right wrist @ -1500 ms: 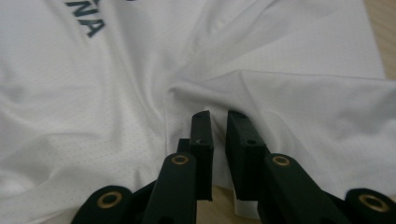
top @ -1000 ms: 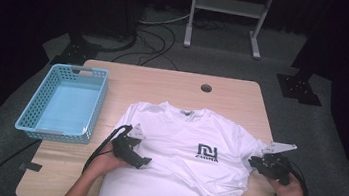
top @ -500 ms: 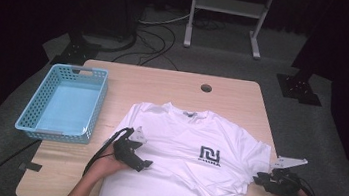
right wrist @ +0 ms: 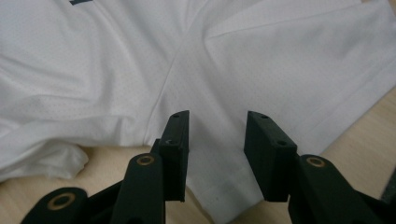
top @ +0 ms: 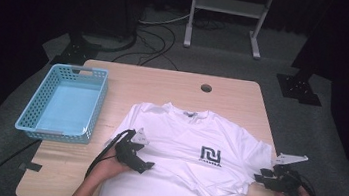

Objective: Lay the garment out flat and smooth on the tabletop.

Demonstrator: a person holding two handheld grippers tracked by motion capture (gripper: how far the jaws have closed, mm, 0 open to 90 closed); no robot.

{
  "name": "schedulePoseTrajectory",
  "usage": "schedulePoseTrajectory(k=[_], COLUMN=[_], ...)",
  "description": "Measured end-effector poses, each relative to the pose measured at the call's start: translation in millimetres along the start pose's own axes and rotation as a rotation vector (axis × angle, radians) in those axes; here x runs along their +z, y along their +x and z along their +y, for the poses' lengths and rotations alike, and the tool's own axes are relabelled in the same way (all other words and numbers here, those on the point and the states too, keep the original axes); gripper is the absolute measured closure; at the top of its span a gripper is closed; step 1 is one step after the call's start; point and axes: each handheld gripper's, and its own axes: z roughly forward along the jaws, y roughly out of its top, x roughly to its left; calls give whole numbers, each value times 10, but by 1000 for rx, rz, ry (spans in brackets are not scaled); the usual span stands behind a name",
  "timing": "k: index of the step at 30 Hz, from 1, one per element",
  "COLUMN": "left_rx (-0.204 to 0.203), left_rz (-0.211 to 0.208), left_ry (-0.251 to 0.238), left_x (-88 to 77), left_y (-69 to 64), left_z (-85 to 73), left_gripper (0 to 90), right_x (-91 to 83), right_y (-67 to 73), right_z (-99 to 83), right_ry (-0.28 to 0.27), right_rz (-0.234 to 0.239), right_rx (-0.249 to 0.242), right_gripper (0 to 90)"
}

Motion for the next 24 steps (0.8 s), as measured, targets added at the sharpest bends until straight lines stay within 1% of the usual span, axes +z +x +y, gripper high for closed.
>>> schedulePoseTrajectory(k=[2, 3, 4, 5, 7, 8, 9, 10, 12, 13, 14, 16, 18, 20, 22, 24], left_rx=[2, 4, 7, 7, 4, 4, 3, 2, 2, 1, -3, -7, -13, -14, -23, -25], left_rz=[-4, -5, -4, -5, -7, -5, -2, 0, 2, 4, 7, 12, 13, 19, 23, 25], left_ry=[0, -1, -1, 0, -1, -1, -2, -1, -3, -5, -7, -9, -21, -21, -29, -32], left_x=[7, 11, 15, 19, 27, 30, 33, 34, 35, 37, 39, 42, 55, 67, 87, 110], left_y=[-15, -21, -26, -29, -33, -36, -42, -47, -56, -62, -70, -89, -116, -147, -182, -220], left_z=[6, 11, 16, 20, 28, 31, 32, 32, 31, 30, 29, 30, 30, 38, 51, 74], left_gripper=[99, 99, 99, 99, 99, 99, 98, 95, 94, 94, 94, 93, 93, 89, 88, 88], right_x=[-49, -69, -86, -103, -109, -96, -74, -44, 28, 65, 101, 170, 227, 272, 264, 249], right_y=[-12, 2, 25, 45, 86, 117, 149, 182, 248, 276, 298, 338, 348, 319, 282, 224], right_z=[-34, -35, -27, -9, 73, 126, 180, 233, 323, 357, 381, 401, 390, 350, 300, 271], right_ry=[27, 44, 46, 34, 4, -6, -14, -23, -29, -35, -35, -23, 1, 19, -10, -17], right_rz=[12, 8, -8, -8, 6, 8, 19, 36, 44, 58, 69, 70, 65, 62, 68, 65], right_rx=[11, 6, -11, -23, -32, -35, -41, -54, -84, -90, -103, -125, -136, -146, -155, -160], right_gripper=[602, 581, 569, 555, 515, 496, 490, 473, 440, 433, 425, 419, 414, 394, 393, 376])
